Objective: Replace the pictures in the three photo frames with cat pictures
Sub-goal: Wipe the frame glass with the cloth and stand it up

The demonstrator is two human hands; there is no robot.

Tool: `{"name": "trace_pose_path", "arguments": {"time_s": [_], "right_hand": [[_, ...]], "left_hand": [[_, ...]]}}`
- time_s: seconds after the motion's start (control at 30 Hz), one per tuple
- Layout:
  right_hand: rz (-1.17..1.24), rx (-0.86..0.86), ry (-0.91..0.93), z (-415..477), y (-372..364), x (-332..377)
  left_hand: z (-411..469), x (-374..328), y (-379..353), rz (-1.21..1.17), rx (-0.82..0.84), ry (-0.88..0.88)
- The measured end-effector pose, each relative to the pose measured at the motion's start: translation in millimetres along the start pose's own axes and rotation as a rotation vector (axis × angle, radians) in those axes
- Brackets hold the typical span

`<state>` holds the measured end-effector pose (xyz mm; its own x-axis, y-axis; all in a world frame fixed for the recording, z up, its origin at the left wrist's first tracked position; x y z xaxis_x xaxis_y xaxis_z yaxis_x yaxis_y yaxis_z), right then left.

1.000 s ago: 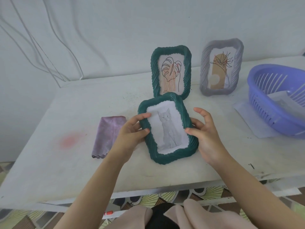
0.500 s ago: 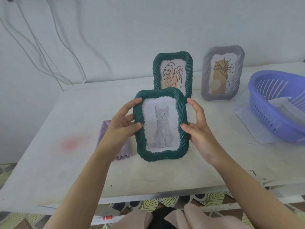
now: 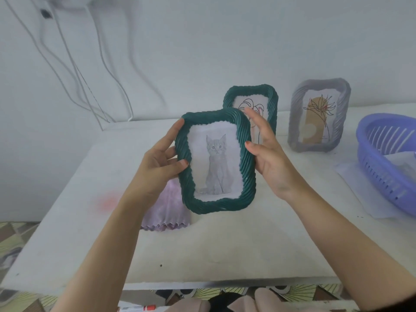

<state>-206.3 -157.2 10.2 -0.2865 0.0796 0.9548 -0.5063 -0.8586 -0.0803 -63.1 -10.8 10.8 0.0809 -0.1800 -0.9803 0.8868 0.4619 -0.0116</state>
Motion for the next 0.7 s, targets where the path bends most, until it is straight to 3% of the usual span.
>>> {"name": "trace_pose_path", "arguments": {"time_s": [0.47,0.7], "right_hand": [[0.132,0.140,-0.109,103.7,-25.1,-4.7],[0.101,0.122,-0.144,146.5,-35.7,-27.4]], "left_hand": [[64.1,-15.3,59.4,0.143,-0.079,-0.003],[102.6,-0.5,92.7,0.113,-0.138,0.044]]}}
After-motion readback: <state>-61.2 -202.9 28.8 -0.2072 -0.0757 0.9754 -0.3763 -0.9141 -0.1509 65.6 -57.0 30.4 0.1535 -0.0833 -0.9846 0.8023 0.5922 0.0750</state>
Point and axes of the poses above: each hand's wrist, its own z-axis towards the middle knuckle, its own y-axis out of the back of the hand, x = y × z, the point moved 5 cm from there along z, towards the middle knuckle
